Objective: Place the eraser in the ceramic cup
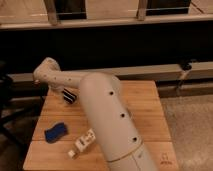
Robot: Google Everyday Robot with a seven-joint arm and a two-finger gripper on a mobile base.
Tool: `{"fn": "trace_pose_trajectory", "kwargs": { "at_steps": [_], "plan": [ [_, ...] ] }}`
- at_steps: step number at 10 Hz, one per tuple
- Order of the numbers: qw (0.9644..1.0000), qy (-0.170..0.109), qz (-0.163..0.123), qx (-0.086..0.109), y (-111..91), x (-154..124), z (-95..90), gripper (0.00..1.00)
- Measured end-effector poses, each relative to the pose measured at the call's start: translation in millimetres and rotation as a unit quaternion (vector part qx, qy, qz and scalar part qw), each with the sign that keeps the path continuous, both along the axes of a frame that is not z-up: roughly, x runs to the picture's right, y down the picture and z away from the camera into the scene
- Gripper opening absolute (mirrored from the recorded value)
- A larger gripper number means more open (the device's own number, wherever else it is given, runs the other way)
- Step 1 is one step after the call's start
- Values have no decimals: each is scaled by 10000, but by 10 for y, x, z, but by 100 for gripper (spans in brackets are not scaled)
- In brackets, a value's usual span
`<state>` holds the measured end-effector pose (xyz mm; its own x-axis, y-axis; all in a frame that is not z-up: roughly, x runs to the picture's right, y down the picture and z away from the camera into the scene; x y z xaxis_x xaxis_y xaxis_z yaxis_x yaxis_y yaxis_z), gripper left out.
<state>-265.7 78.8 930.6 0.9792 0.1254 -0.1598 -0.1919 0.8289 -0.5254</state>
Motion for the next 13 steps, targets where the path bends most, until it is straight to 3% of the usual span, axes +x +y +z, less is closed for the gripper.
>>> {"fn": "trace_pose_trajectory", "kwargs": {
  "at_steps": [11,12,13],
  "plan": [
    [9994,-134,138,-275,176,6,287,80],
    [9994,-168,131,-274,179,2,296,76],
    [9994,-200,119,-268,176,1,302,65]
  ]
}}
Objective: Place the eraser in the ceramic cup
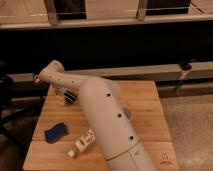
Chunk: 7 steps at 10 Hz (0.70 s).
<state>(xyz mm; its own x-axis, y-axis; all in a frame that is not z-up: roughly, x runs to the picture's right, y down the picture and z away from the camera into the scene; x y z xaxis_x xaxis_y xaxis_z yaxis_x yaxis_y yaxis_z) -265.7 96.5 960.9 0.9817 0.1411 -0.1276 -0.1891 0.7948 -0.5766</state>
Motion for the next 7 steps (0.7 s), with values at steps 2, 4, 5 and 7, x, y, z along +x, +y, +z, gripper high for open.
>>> {"fn": "trace_pose_trajectory", "kwargs": {
  "at_steps": [2,4,5,7],
  "plan": [
    [10000,-45,-33,34,-31,-4,-12,45],
    [9999,-69,-68,77,-84,17,-33,25],
    [9999,-72,-72,103,-130,44,-47,16],
    [9998,-79,-107,153,-206,81,-91,1]
  ]
}}
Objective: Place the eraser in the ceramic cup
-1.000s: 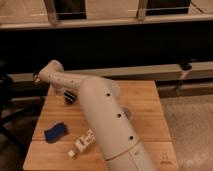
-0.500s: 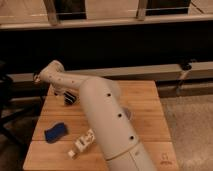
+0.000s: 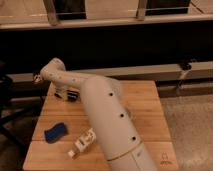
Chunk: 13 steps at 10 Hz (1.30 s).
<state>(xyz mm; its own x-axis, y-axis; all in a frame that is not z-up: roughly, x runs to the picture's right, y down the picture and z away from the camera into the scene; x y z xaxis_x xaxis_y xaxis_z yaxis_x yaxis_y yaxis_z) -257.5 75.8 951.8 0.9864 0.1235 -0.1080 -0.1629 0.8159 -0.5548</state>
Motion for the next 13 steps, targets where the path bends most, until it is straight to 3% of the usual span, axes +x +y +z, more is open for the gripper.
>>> {"fn": "trace_pose_trajectory", "kwargs": {
  "at_steps": [13],
  "plan": [
    [9997,-15,-212,138,-327,384,-307,0]
  ]
}}
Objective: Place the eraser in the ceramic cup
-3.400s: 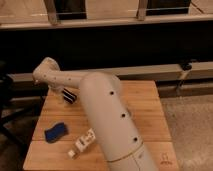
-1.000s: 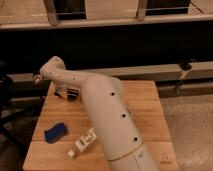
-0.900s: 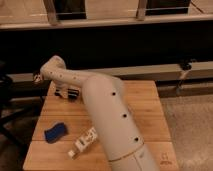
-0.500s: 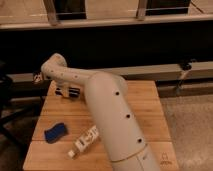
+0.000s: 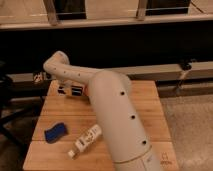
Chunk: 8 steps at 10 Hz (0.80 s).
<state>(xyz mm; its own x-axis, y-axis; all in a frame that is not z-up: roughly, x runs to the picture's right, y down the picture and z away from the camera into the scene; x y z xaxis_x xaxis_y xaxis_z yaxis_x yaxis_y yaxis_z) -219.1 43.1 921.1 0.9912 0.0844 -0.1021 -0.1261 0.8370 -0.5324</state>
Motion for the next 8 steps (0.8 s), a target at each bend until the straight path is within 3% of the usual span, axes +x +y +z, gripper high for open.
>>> {"fn": "trace_pose_trajectory", "kwargs": {
  "at_steps": [8],
  "plan": [
    [9999,8,-76,-70,-34,205,-224,0]
  ]
}}
